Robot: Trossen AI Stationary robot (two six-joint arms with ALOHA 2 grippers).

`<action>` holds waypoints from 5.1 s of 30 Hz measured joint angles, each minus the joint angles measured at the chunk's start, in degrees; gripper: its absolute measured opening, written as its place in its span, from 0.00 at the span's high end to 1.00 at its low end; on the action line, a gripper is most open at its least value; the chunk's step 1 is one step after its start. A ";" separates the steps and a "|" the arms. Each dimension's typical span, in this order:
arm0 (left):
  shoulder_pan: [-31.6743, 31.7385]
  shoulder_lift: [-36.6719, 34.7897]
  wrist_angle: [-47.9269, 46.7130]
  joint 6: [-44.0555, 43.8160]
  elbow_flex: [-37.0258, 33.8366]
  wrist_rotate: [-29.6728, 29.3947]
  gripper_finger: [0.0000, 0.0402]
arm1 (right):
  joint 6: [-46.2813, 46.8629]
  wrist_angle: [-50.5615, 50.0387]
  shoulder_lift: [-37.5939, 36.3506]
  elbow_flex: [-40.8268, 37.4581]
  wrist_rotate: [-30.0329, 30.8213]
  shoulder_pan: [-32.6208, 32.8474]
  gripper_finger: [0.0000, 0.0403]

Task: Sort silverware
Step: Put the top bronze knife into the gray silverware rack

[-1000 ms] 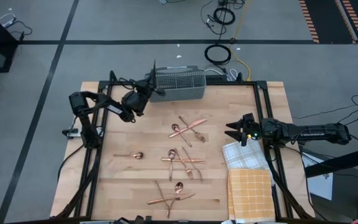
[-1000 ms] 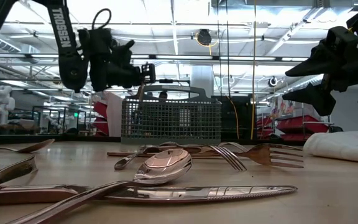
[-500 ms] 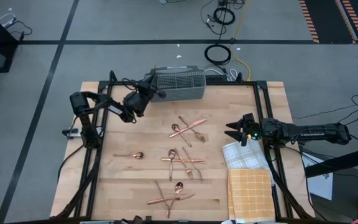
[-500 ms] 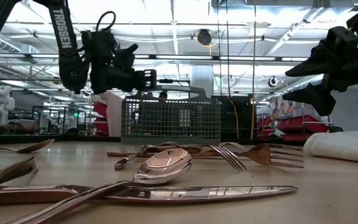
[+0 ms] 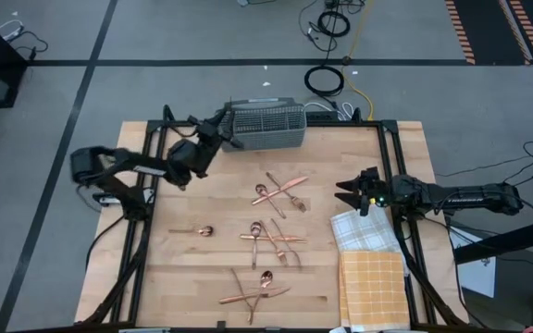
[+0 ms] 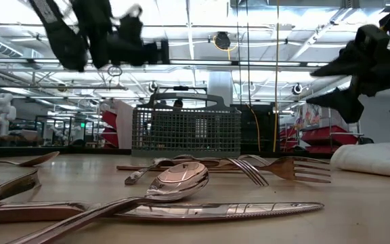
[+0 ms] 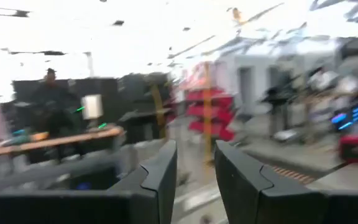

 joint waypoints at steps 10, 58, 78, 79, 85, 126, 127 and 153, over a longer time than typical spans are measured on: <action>-15.15 -25.09 -22.12 -8.22 0.02 2.72 0.72 | -20.37 5.75 3.09 9.99 5.39 0.00 0.28; -30.34 -39.85 -55.55 -18.14 0.03 -0.72 0.72 | -76.45 -45.54 98.83 75.69 -13.84 -16.95 0.33; -30.38 -39.84 -60.72 -21.07 0.04 -0.72 0.72 | -71.47 -44.85 102.99 75.87 -12.84 -16.94 0.82; -30.38 -39.83 -60.71 -21.07 0.04 -0.73 0.72 | -71.17 -44.81 103.01 75.88 -12.62 -16.94 0.87; -30.38 -39.85 -60.65 -21.09 0.04 -0.72 0.72 | -68.24 -44.85 103.07 75.82 -12.55 -16.96 0.94; -30.39 -39.85 -60.63 -21.07 0.04 -0.72 0.72 | -61.64 -46.40 95.14 75.56 -4.40 -13.48 0.95; -30.39 -39.83 -60.61 -21.07 0.04 -0.72 0.72 | -61.29 -46.42 94.64 75.56 -4.36 -13.48 0.95; -30.39 -39.85 -60.75 -21.11 0.04 -0.69 0.72 | -59.29 -50.84 92.94 75.65 14.55 -12.87 0.96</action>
